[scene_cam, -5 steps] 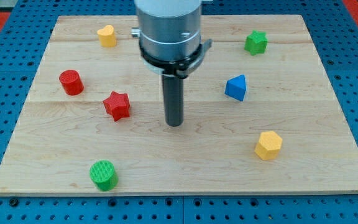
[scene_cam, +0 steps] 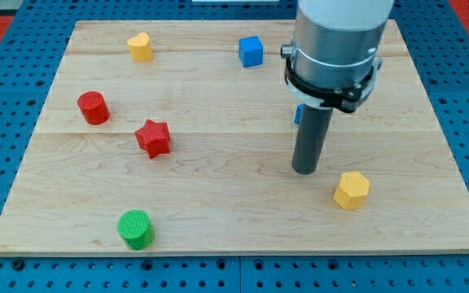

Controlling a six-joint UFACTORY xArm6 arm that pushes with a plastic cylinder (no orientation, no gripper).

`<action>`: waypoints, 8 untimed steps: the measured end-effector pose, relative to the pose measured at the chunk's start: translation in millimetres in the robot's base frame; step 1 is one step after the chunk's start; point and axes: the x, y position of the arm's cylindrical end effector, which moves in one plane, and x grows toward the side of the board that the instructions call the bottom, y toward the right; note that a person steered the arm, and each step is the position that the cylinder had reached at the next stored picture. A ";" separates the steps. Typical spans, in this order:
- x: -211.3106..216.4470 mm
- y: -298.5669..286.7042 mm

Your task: Move the green circle towards the bottom left of the board

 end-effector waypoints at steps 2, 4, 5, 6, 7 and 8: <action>76.7 -87.5; 108.3 -161.3; 106.6 -199.9; 66.8 -215.5; 37.3 -212.8; 20.2 -227.3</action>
